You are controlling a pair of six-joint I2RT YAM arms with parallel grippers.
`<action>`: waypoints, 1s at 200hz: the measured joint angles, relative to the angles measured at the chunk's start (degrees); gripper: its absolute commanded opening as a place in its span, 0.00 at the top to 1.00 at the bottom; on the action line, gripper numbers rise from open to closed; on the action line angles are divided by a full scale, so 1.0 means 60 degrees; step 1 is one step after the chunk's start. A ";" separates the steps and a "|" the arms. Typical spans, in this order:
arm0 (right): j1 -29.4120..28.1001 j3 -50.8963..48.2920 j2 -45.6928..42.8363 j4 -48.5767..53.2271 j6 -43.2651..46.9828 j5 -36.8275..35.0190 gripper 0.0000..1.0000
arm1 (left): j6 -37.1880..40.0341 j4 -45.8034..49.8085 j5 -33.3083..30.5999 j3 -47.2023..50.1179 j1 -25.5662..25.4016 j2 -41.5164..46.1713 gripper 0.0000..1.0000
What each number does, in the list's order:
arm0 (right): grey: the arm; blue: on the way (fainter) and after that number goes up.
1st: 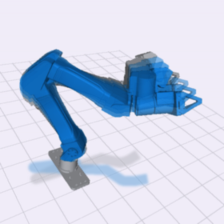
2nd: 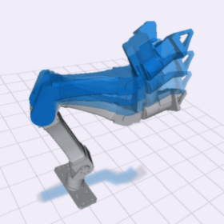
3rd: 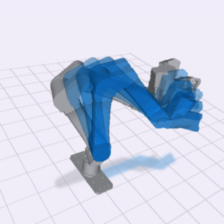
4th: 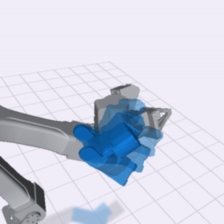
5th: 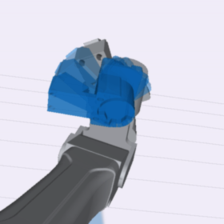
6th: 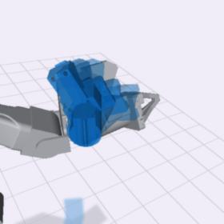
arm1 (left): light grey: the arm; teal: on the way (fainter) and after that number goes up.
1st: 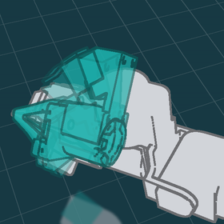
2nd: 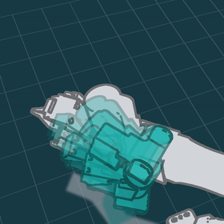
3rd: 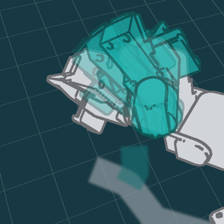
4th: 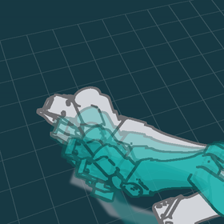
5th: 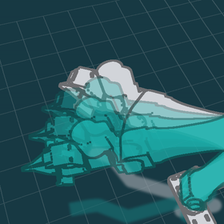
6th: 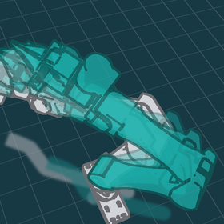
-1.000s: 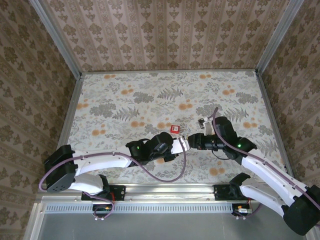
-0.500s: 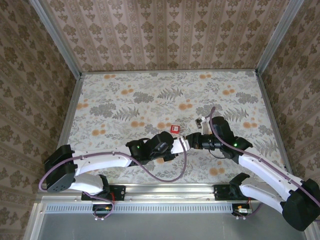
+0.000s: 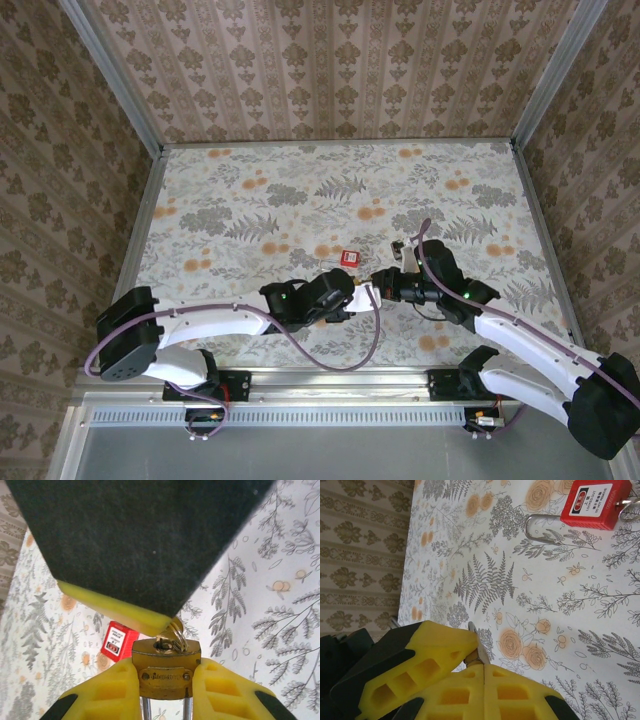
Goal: Unlock with the key
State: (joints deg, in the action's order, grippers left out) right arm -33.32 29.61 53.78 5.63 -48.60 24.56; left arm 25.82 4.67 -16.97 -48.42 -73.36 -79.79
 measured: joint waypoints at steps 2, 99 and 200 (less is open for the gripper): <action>0.0000 0.0000 0.0000 -0.0029 -0.0029 -0.0007 0.97 | 0.0040 -0.0011 -0.0036 0.0000 -0.0011 0.0000 1.00; -0.0015 -0.0390 0.0226 -0.1362 -0.1494 -0.0036 0.97 | 0.1599 -0.1235 -0.1574 0.0623 -0.0335 0.0091 1.00; 0.0138 -0.0554 0.0248 -0.2153 -0.2769 0.0270 0.80 | 0.2495 -0.2470 -0.2226 0.1239 -0.0459 0.0477 1.00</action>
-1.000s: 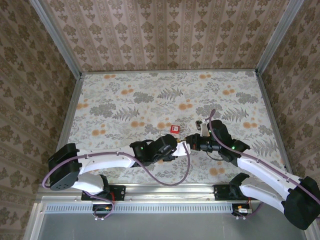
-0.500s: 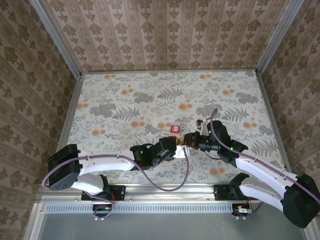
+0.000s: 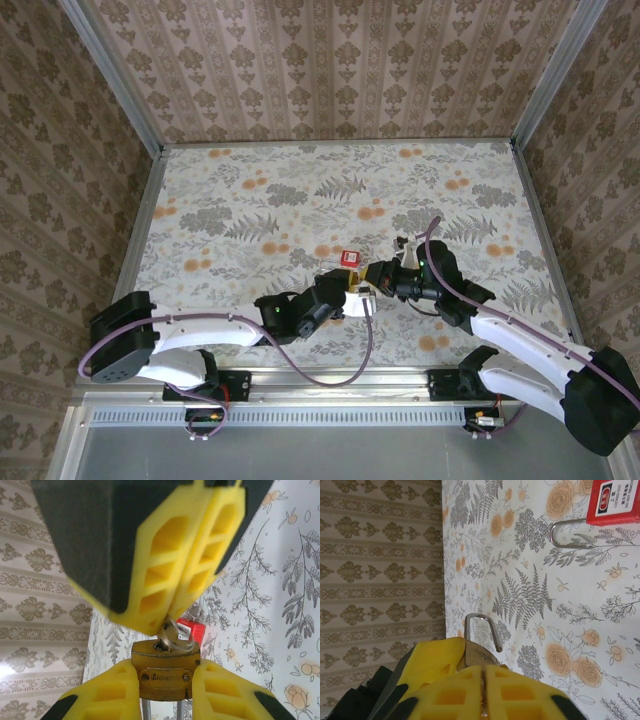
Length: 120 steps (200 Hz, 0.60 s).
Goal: Unlock with the key
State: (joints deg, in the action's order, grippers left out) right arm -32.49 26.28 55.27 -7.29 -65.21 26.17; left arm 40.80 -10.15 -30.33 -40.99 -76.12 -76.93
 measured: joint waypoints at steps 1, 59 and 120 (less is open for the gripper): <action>0.0000 0.0004 -0.0004 0.0007 0.0018 0.0000 0.79 | -0.0004 -0.0007 0.0004 0.0000 0.0000 0.0004 1.00; 0.0841 0.0637 -0.1042 0.2091 0.1315 0.0259 0.64 | -0.0648 0.0076 0.0648 -0.0310 -0.0007 0.0280 1.00; 0.1625 0.0736 -0.1406 0.3388 0.3373 0.0368 0.55 | -0.1887 0.1632 0.1825 -0.0954 0.0415 0.0299 1.00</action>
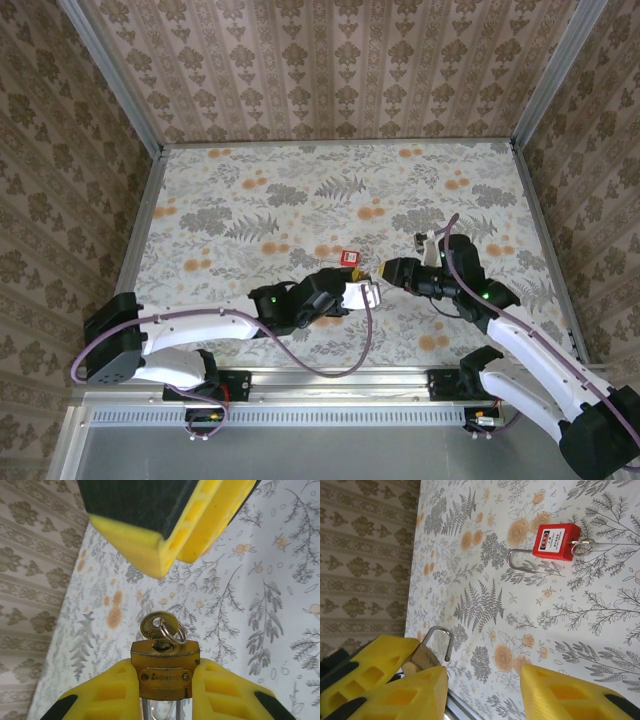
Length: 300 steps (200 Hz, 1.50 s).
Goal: Unlock with the key
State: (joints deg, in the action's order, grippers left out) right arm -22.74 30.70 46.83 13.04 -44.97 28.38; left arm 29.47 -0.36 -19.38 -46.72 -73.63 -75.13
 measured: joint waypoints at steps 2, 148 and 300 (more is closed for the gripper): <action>0.0000 0.0000 -0.0011 0.0015 0.0040 0.0011 0.55 | -0.0025 0.0058 0.0040 -0.0022 0.0025 0.0000 1.00; -0.1100 -0.0528 0.0423 -0.1213 0.0874 0.1348 0.46 | -0.1169 0.1821 0.2167 -0.0838 0.0590 -0.0419 1.00; -0.1453 -0.0532 0.1319 -0.1745 0.0750 0.0984 0.85 | -0.1239 0.2182 0.2484 -0.1144 0.0590 -0.0780 0.94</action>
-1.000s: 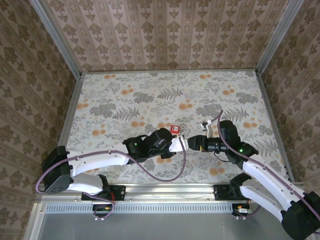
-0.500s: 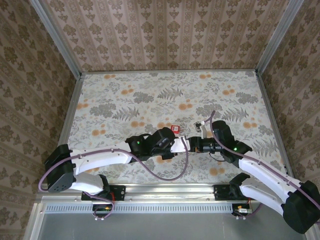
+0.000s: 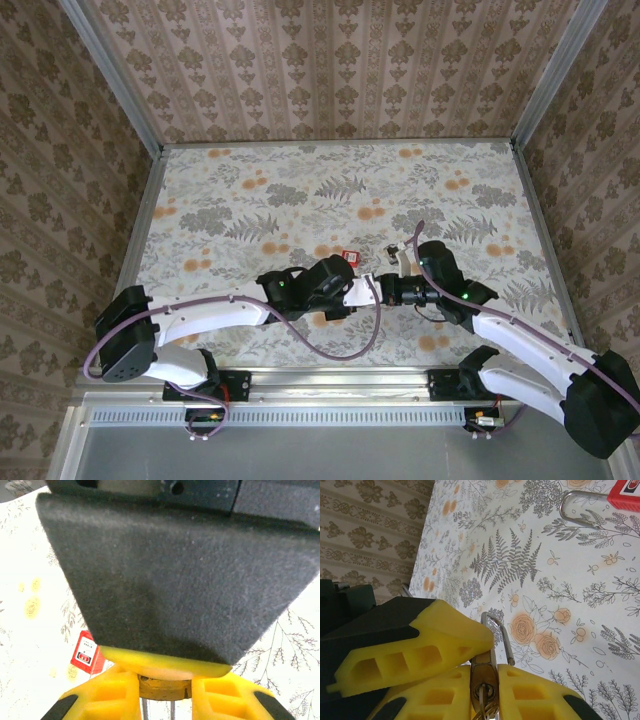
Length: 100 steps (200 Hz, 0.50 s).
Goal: Unlock with the key
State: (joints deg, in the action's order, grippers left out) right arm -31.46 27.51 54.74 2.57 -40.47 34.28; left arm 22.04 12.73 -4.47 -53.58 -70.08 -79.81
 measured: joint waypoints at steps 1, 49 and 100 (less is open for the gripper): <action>0.0000 0.0000 0.0000 0.0000 0.0004 0.0000 0.85 | 0.0000 0.0004 0.0000 0.0000 0.0000 0.0000 0.93; -0.0058 0.0004 -0.0171 0.0069 0.0004 -0.0193 0.89 | 0.0029 -0.0018 -0.0029 -0.0015 0.0000 0.0004 0.55; -0.0062 0.0004 -0.0277 0.0328 0.0022 -0.0758 0.90 | 0.0000 -0.0270 -0.0171 -0.0015 -0.0011 0.0390 0.37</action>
State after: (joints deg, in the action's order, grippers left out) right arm -31.83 27.53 53.08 4.54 -40.34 29.74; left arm 22.04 11.11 -5.50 -53.67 -70.15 -77.47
